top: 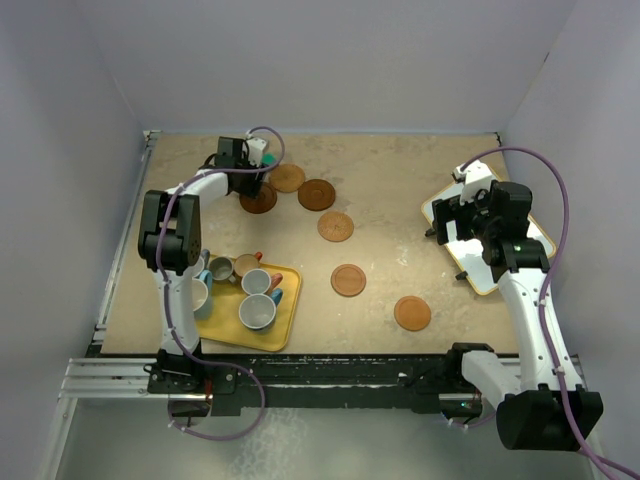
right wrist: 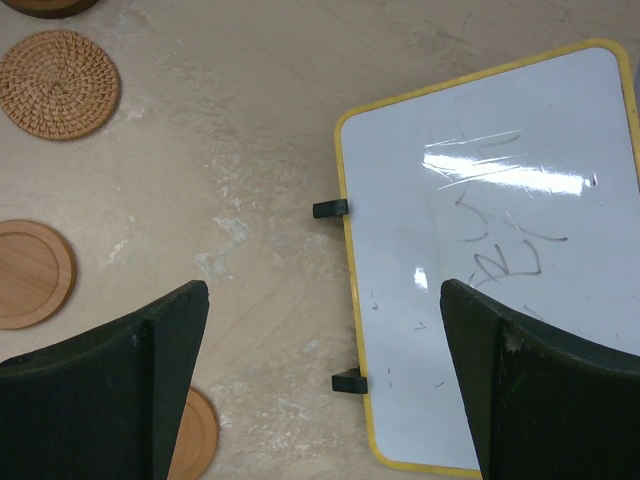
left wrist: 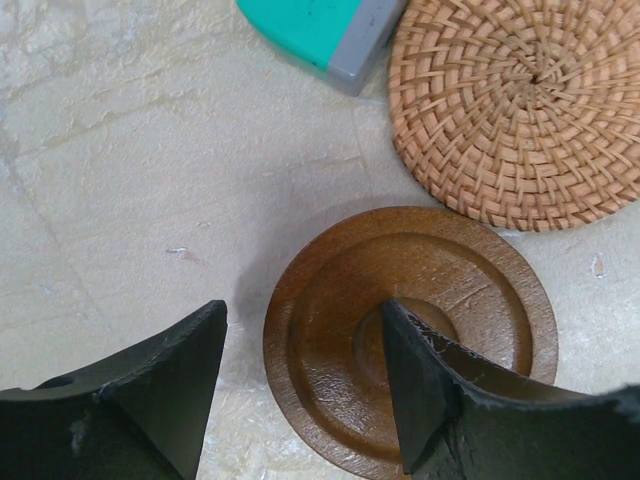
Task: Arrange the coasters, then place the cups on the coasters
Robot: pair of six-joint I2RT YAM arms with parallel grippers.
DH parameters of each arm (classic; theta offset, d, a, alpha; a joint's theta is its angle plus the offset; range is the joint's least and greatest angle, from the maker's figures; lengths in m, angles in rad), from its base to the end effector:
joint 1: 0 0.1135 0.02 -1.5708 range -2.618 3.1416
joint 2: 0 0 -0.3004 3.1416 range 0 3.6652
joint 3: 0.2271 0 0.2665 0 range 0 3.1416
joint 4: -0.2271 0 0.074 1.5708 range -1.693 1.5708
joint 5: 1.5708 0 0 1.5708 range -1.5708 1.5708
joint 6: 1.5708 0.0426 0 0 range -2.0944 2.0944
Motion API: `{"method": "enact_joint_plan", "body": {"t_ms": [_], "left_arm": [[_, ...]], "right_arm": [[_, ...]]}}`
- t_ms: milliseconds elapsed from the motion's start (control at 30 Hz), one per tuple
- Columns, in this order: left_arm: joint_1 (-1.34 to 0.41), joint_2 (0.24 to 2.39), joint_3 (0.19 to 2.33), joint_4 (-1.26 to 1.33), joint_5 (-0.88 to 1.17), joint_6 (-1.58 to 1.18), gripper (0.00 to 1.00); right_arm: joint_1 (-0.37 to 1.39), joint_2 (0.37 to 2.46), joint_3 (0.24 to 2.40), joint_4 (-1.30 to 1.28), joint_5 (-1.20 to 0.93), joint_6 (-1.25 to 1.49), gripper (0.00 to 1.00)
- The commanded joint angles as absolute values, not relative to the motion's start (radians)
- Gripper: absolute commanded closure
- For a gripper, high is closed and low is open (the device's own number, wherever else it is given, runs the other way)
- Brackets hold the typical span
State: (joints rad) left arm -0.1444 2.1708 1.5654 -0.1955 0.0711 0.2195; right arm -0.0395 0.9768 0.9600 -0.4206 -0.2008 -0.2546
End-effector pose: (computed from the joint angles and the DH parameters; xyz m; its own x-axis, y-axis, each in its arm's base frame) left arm 0.5125 -0.0776 0.1794 -0.6515 0.3142 -0.6905 0.3426 0.9340 0.1018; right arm 0.2175 -0.0001 0.3691 -0.3739 -0.2322 -0.8979 -0.2439 0.9587 -0.1464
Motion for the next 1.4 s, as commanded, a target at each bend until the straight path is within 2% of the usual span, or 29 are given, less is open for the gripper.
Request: {"method": "enact_joint_plan", "body": {"t_ms": [0, 200, 900, 1367], "left_arm": [[-0.145, 2.132, 1.574, -0.194, 0.159, 0.222, 0.38], [-0.19, 2.128, 1.62, -0.153, 0.175, 0.227, 0.35], [-0.278, 2.378, 1.927, -0.218, 0.075, 0.23, 0.33], [-0.367, 2.302, 1.775, -0.316, 0.065, 0.311, 0.33]], "right_arm": [[-0.04, 0.967, 0.991, -0.407, -0.199, -0.265, 0.0], [-0.04, 0.963, 0.989, -0.407, -0.195, -0.269, 0.0], [-0.048, 0.967, 0.988, -0.409, -0.202, -0.272, 0.0], [-0.055, 0.954, 0.988, -0.411, -0.22, -0.266, 0.0]]}}
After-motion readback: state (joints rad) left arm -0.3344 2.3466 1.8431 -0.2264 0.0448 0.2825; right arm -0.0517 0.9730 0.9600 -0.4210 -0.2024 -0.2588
